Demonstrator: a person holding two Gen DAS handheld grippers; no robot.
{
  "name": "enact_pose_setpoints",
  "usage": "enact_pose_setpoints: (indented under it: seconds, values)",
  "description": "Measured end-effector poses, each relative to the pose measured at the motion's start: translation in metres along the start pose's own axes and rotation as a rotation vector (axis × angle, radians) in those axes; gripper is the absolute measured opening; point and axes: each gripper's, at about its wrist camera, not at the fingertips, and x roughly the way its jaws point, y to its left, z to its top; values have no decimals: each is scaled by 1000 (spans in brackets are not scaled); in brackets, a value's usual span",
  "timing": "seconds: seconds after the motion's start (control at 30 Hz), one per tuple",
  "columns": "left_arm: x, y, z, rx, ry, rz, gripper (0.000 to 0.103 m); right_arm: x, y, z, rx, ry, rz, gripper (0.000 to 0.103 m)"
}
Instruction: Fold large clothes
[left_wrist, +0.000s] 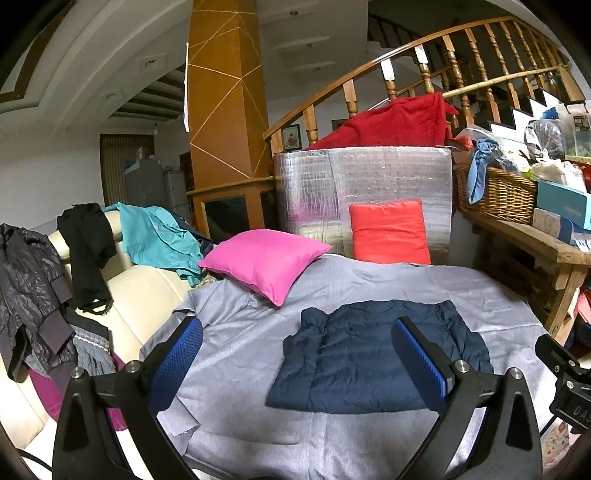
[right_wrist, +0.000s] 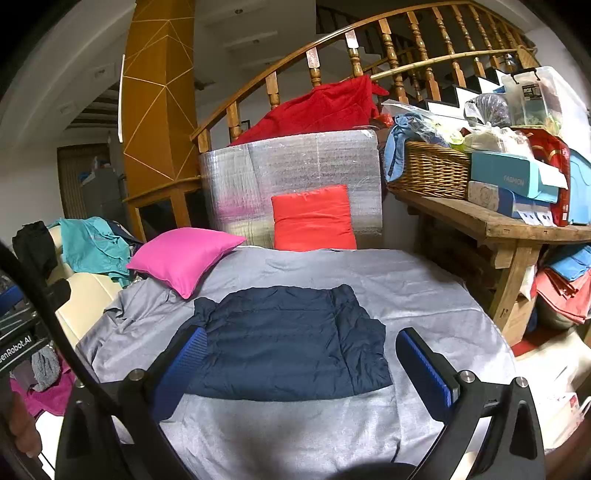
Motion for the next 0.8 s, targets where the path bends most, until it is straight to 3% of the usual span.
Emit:
enact_pose_setpoints:
  seconds: [0.47,0.67,0.8]
  values:
    - [6,7,4,-18,4,-12,102,12,14,6,-25,17,6,103]
    - [23,11,8,-29,4,-8,102,28,21,15,-35,21,7,103]
    - [56,19,12,-67,20,-17,102,51,14,27,-28,27,4,103]
